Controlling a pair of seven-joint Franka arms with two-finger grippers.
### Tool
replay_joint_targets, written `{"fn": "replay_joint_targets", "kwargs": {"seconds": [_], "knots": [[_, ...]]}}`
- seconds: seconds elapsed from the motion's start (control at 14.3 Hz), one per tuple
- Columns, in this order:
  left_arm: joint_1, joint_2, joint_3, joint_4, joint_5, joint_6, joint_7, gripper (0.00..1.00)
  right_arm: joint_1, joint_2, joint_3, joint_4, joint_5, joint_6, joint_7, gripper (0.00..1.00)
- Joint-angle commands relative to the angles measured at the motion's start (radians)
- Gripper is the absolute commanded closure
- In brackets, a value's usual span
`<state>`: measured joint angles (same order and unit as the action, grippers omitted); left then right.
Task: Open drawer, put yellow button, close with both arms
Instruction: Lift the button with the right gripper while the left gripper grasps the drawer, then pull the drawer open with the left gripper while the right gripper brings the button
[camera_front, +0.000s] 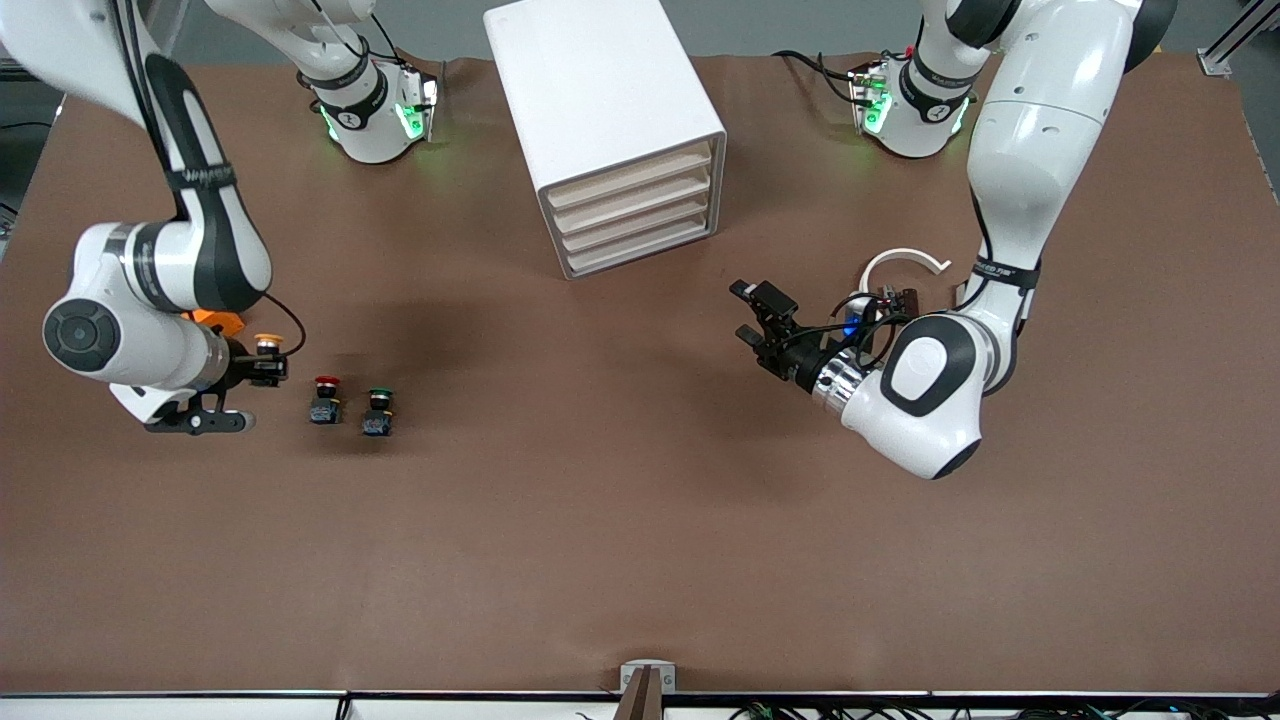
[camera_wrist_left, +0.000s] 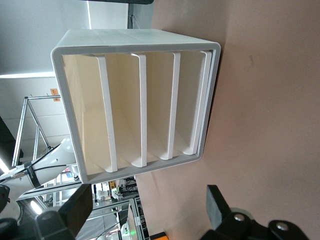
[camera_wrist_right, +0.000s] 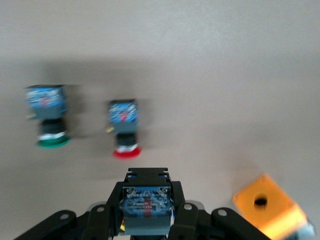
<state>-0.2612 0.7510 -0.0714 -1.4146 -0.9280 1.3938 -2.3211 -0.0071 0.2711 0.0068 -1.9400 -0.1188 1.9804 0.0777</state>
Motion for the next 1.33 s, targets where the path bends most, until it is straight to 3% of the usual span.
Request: {"fn": "replay_joint_targets", "kwargs": {"seconds": [0.0, 0.21, 0.35, 0.56, 0.63, 0.91, 0.98, 1.12, 1.19, 1.26], "knots": [[-0.02, 0.014, 0.002, 0.013, -0.017, -0.018, -0.03, 0.0, 0.093, -0.078, -0.004, 0.022, 0.014, -0.142, 0.161, 0.85], [-0.116, 0.014, 0.004, -0.015, -0.014, -0.018, -0.076, 0.0, 0.208, -0.096, -0.004, 0.117, 0.021, -0.329, 0.344, 0.85], [-0.162, 0.007, 0.002, -0.044, -0.012, -0.018, -0.069, 0.0, 0.246, -0.095, -0.005, 0.18, 0.111, -0.42, 0.421, 0.85], [-0.236, 0.008, 0.001, -0.046, -0.014, -0.019, -0.067, 0.0, 0.326, -0.096, -0.005, 0.211, 0.14, -0.46, 0.581, 0.85], [-0.239, 0.007, -0.004, -0.046, -0.032, -0.032, -0.067, 0.12, 0.355, -0.098, -0.004, 0.213, 0.14, -0.46, 0.64, 0.85], [-0.28, 0.014, -0.036, -0.061, -0.069, -0.038, -0.04, 0.09, 0.508, -0.095, -0.005, 0.223, 0.145, -0.454, 0.899, 0.85], [-0.282, 0.013, -0.039, -0.064, -0.081, -0.038, -0.04, 0.11, 0.542, -0.092, -0.005, 0.23, 0.146, -0.45, 0.963, 0.85], [-0.309, 0.014, -0.044, -0.066, -0.086, -0.036, -0.035, 0.3, 0.601, -0.087, -0.005, 0.246, 0.146, -0.446, 1.074, 0.84], [-0.335, 0.014, -0.044, -0.066, -0.087, -0.033, -0.02, 0.32, 0.625, -0.084, -0.005, 0.26, 0.148, -0.445, 1.123, 0.83], [-0.346, 0.013, -0.044, -0.067, -0.087, -0.032, -0.017, 0.4, 0.645, -0.084, -0.005, 0.274, 0.171, -0.437, 1.175, 0.83]]}}
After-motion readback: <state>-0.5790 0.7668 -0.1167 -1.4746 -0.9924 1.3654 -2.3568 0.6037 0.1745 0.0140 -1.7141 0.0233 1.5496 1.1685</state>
